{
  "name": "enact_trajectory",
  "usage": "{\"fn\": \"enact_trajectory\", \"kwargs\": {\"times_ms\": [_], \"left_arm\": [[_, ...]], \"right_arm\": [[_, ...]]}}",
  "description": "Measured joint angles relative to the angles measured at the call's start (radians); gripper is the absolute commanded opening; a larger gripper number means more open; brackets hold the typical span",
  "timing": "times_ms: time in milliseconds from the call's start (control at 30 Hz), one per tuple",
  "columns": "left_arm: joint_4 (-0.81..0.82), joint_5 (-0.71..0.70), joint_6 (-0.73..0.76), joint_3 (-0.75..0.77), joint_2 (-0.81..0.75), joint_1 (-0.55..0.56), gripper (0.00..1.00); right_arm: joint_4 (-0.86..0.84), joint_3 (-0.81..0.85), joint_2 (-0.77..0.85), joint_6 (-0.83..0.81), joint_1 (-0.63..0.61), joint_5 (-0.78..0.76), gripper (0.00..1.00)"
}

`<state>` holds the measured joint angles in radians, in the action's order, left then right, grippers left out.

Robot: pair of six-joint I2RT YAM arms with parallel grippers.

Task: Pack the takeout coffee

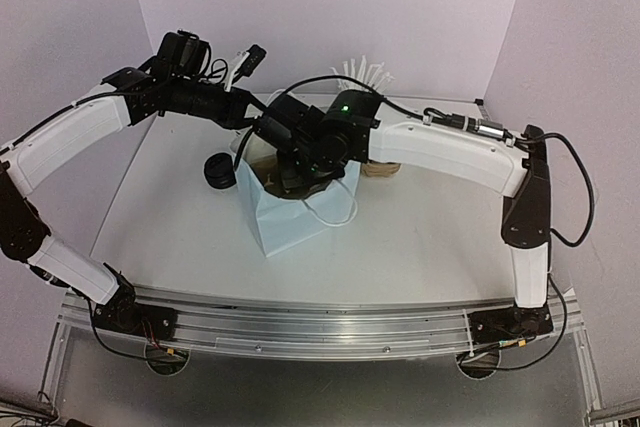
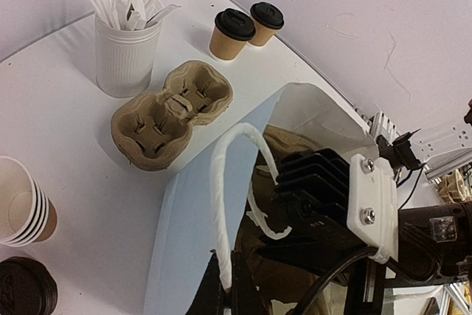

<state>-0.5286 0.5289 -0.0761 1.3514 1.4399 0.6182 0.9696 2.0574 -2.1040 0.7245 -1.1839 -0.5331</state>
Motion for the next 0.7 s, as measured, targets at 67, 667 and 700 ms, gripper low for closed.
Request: {"fn": "enact_trajectory", "kwargs": {"times_ms": [67, 667, 700], "left_arm": [[0.0, 0.001, 0.0, 0.0, 0.0, 0.0, 0.0], [-0.003, 0.001, 0.01, 0.0, 0.0, -0.008, 0.0], [-0.003, 0.0, 0.015, 0.0, 0.0, -0.01, 0.0]], "right_arm": [[-0.009, -0.003, 0.0, -0.002, 0.001, 0.0, 0.0], [-0.037, -0.028, 0.001, -0.036, 0.006, -0.01, 0.55], [-0.038, -0.028, 0.001, -0.041, 0.006, -0.01, 0.57]]}}
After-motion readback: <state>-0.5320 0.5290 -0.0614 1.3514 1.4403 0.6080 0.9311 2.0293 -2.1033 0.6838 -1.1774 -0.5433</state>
